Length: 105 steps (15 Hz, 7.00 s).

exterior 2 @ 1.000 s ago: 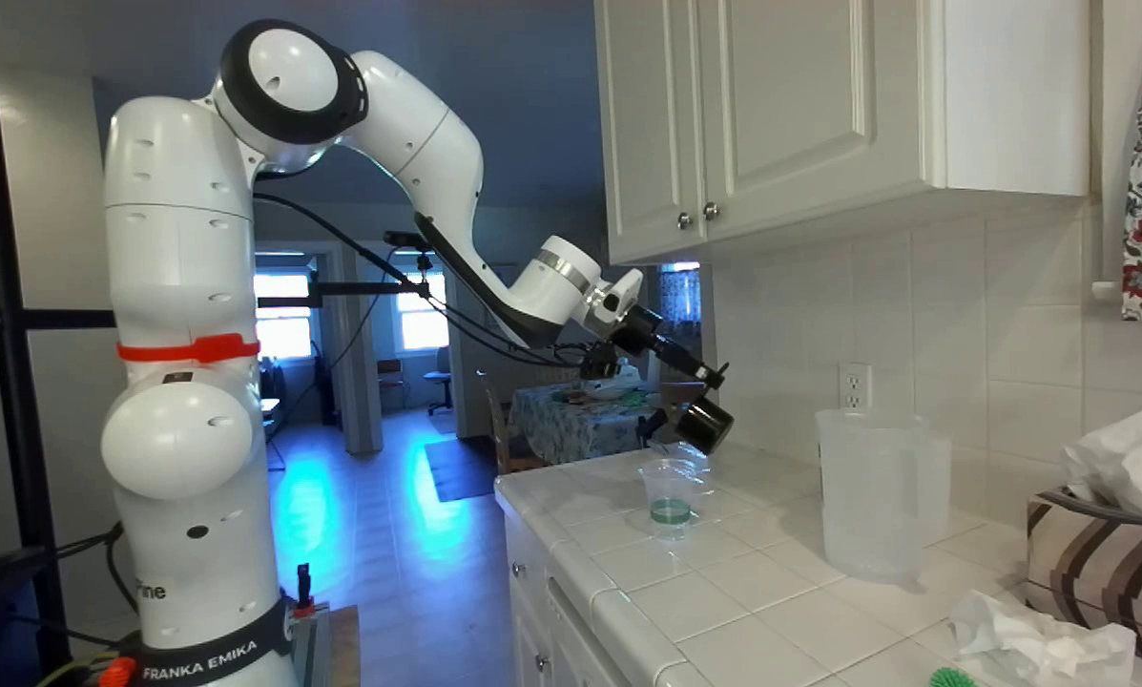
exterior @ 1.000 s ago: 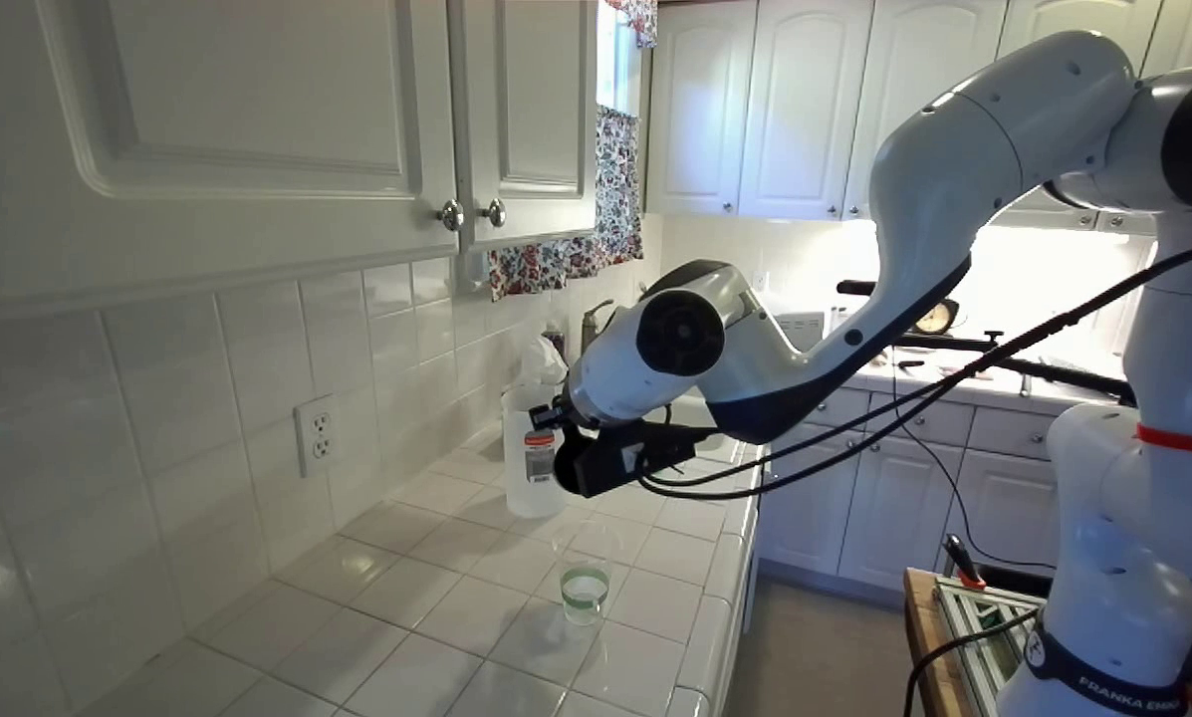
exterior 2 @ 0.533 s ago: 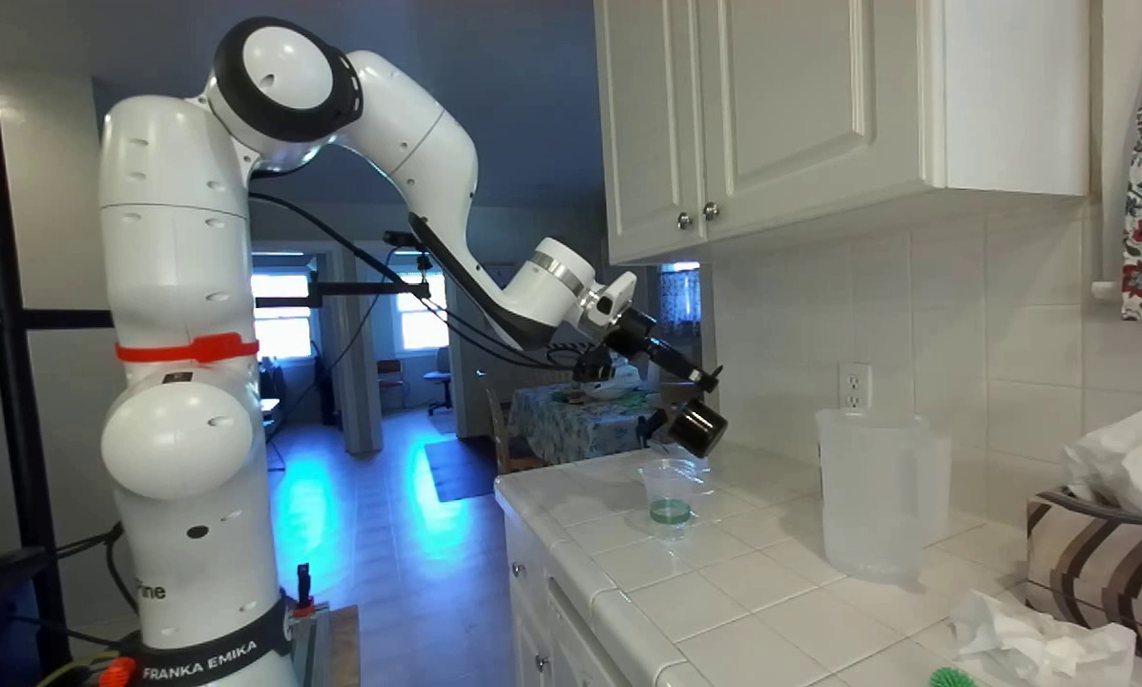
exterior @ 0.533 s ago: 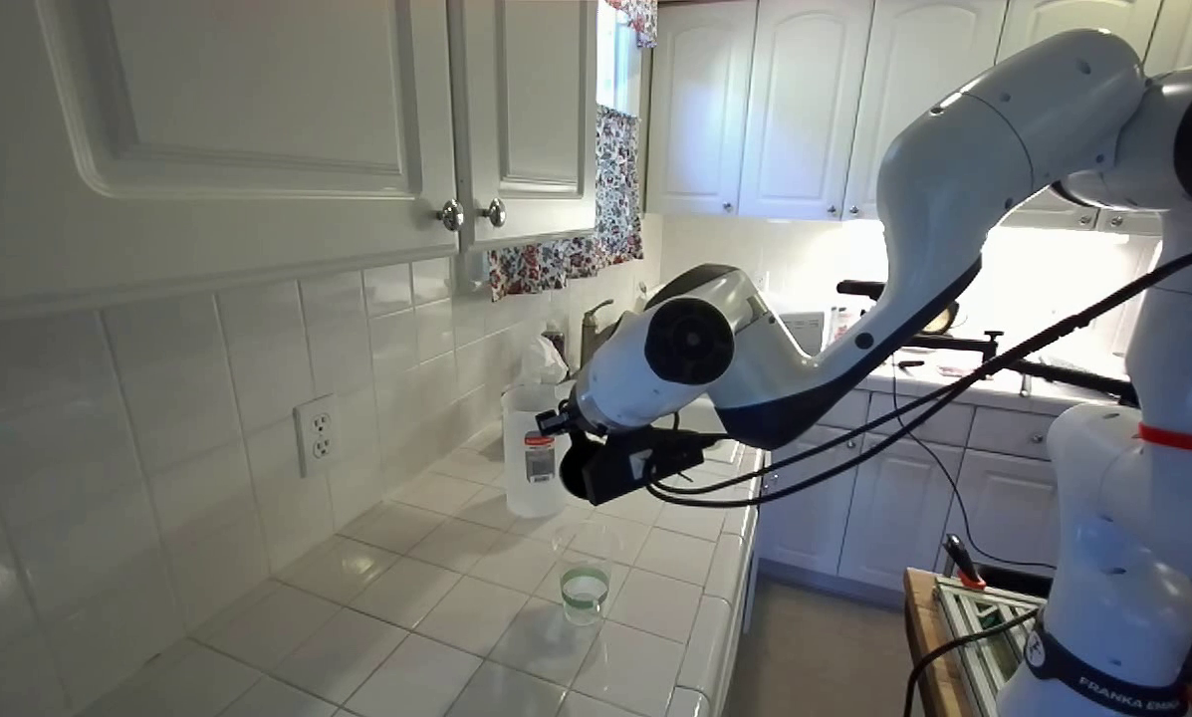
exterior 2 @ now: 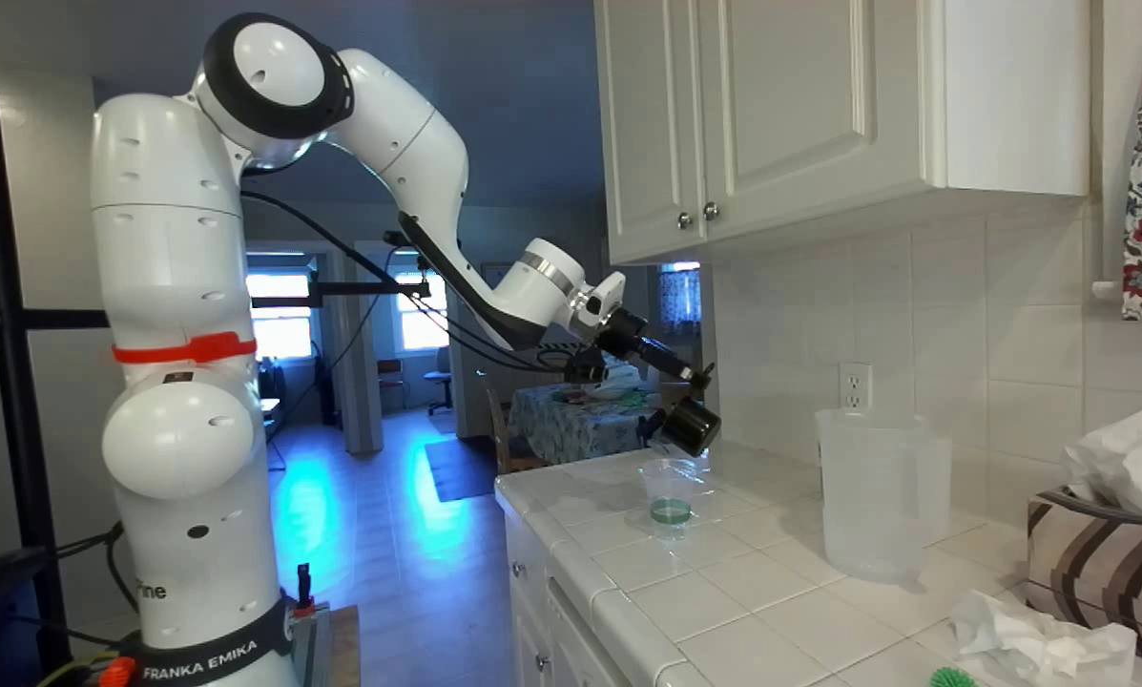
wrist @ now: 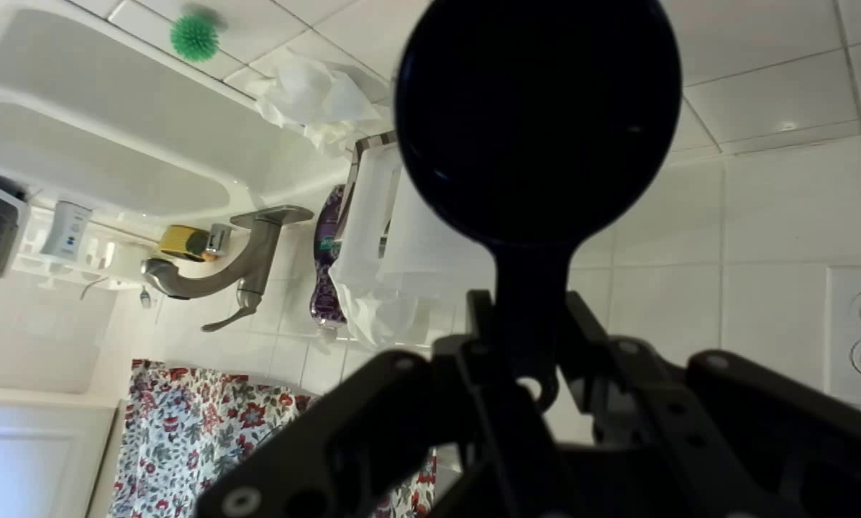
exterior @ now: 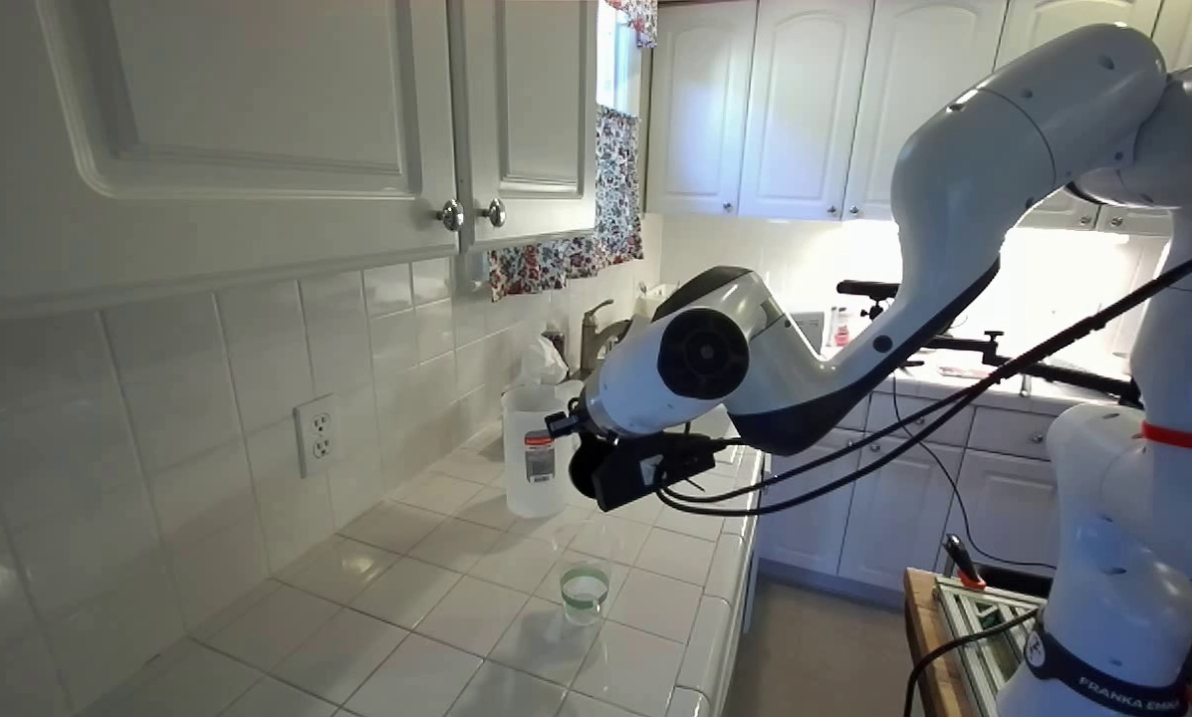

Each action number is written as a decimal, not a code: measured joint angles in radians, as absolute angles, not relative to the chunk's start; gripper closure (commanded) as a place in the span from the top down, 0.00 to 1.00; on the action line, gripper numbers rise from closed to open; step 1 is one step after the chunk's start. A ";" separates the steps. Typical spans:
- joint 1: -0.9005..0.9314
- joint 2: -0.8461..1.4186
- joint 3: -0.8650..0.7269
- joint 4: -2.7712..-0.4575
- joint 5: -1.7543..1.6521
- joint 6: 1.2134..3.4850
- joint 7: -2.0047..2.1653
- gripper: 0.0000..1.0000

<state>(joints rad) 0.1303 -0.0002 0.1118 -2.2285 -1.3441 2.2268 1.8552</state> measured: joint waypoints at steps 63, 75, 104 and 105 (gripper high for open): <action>0.145 0.000 0.152 -2.227 -1.482 2.140 1.881 0.23; 0.145 0.000 0.153 -2.227 -1.508 2.117 1.880 0.06; 0.172 0.040 0.188 -2.237 -1.583 2.061 1.843 0.06; 0.172 0.040 0.190 -2.238 -1.583 2.061 1.841 0.06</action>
